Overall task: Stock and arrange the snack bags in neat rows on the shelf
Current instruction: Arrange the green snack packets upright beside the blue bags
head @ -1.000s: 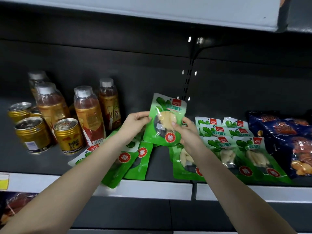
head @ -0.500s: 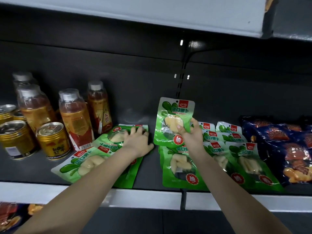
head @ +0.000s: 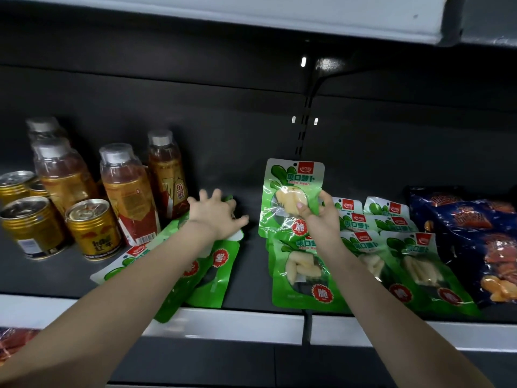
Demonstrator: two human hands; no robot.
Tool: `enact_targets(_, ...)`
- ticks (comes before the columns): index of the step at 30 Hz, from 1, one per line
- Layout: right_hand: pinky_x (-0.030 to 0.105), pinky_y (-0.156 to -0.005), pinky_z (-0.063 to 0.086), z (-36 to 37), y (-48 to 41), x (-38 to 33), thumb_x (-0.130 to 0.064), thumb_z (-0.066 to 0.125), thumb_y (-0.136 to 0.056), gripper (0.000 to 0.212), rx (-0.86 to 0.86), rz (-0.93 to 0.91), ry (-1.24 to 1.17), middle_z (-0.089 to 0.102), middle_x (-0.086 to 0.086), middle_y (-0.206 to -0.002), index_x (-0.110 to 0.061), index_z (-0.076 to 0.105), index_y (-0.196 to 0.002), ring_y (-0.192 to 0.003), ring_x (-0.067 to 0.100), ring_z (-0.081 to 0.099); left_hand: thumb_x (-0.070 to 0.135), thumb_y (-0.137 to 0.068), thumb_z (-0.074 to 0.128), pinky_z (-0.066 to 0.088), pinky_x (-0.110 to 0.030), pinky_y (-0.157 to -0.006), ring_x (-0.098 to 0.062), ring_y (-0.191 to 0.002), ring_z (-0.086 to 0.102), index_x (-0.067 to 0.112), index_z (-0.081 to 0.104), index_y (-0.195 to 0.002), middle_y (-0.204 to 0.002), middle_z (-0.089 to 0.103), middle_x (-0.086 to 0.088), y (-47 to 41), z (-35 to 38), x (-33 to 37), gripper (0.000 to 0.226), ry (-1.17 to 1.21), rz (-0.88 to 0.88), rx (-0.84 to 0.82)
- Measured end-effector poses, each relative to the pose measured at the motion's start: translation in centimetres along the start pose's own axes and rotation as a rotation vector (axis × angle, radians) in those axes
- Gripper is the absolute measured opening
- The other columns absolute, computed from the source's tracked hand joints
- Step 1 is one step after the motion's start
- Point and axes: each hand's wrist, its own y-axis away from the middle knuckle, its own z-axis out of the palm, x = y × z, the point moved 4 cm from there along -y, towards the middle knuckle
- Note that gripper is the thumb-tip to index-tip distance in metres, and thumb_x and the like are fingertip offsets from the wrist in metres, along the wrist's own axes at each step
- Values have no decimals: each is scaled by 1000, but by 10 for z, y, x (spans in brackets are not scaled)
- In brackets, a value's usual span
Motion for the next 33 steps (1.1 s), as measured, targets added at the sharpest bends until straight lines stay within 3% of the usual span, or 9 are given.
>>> enact_targets(4, 42, -100, 46, 18, 3, -5, -18, 66, -88, 58, -26, 5, 51, 63, 2, -121, -21, 39, -139, -111, 21, 58, 42, -81, 57, 42, -51, -94, -38, -121, 35, 26, 43, -124, -130, 34, -7, 5, 2, -3, 49, 114, -35, -72)
enact_targets(9, 36, -93, 48, 39, 7, -10, -15, 64, -89, 50, -48, -25, 176, 62, 5, -119, -17, 44, -135, -110, 24, 58, 13, -75, 56, 48, -41, -91, -33, -107, 52, 28, 52, -111, -125, 43, -8, 5, -5, -15, 39, 474, -45, 18)
enact_targets(12, 36, -97, 45, 50, 8, -8, -13, 63, -90, 51, -98, 16, 162, 57, 5, -127, -16, 42, -136, -116, 22, 53, 3, -76, 53, 50, -27, -72, -24, -94, 59, 28, 54, -114, -134, 43, -9, 8, -14, -31, 45, 657, -32, 109)
enact_targets(16, 29, -84, 41, 68, 17, -5, -8, 60, -92, 46, -216, 148, 34, 52, -3, -104, -15, 41, -133, -98, 16, 49, -3, -77, 50, 35, -8, -42, -13, -66, 58, 25, 56, -111, -136, 47, -10, 14, -22, -45, 45, 783, 0, 146)
enact_targets(20, 28, -93, 44, 85, 26, -2, -1, 63, -85, 59, -208, 14, 340, 53, 11, -129, -10, 37, -137, -116, 26, 53, -3, -78, 50, 40, -13, -53, -16, -79, 59, 25, 56, -113, -132, 49, -8, 17, -19, -49, 46, 789, 20, 179)
enact_targets(24, 24, -105, 31, 96, 58, -15, 7, 58, -83, 97, -148, -384, 710, -3, 8, -159, -14, -6, -152, -145, 28, 13, -2, -78, 51, 44, -20, -66, -20, -94, 58, 26, 56, -114, -131, 50, -6, 17, -15, -48, 46, 786, 35, 191)
enact_targets(26, 41, -118, 13, 107, 67, -14, -1, 53, -88, 84, -243, -562, 959, -11, 8, -159, -16, 1, -153, -147, 31, -7, -2, -77, 52, 43, -22, -70, -23, -101, 57, 27, 56, -113, -132, 50, -5, 16, -13, -47, 46, 781, 38, 193)
enact_targets(28, 46, -117, -3, 116, 68, -2, -17, 46, -95, 66, -487, -536, 1080, -10, 5, -160, -19, 13, -153, -146, 33, -13, -2, -77, 52, 42, -20, -70, -25, -100, 58, 28, 57, -112, -130, 52, -6, 14, -11, -46, 46, 788, 38, 201)
enact_targets(33, 46, -117, -7, 120, 64, 18, -33, 29, -101, 53, -686, -448, 1133, -10, 1, -160, -24, 17, -152, -144, 33, -18, -3, -76, 53, 42, -18, -65, -21, -88, 57, 30, 57, -109, -130, 53, -4, 12, -6, -50, 47, 848, 34, 219)
